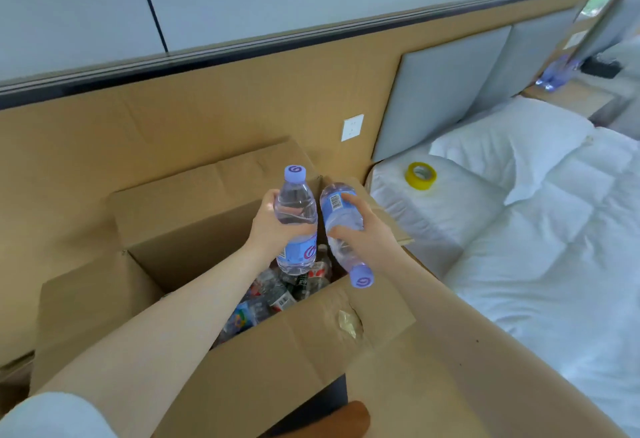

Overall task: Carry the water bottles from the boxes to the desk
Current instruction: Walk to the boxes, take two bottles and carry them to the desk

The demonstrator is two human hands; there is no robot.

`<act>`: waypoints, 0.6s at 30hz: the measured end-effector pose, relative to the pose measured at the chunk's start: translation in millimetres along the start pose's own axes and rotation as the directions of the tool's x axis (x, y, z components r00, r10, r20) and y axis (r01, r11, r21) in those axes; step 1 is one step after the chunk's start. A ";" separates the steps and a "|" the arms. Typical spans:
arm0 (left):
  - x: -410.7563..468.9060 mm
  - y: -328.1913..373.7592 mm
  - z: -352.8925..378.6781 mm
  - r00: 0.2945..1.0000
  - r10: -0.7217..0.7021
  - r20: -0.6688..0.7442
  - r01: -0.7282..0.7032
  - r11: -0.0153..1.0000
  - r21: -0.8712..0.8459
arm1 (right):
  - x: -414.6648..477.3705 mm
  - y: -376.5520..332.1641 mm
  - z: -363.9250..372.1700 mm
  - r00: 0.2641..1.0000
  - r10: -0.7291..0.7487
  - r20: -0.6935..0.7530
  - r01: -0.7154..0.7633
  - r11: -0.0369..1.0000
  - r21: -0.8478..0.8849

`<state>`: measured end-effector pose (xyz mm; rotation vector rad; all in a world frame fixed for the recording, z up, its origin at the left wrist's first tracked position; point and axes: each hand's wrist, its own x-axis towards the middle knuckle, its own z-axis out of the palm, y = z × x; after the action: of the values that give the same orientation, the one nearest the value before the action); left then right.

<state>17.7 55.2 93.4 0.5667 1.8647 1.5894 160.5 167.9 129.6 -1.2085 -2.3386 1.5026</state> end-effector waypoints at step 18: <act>-104.4 42.2 304.0 0.792 0.145 0.592 -0.195 0.981 0.021 | -202.0 164.7 -209.1 0.789 0.335 -0.515 0.041 0.808 0.588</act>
<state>300.3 210.4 126.8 1.1505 1.4284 1.2415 489.5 214.9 164.5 -1.4351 -1.2660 1.4203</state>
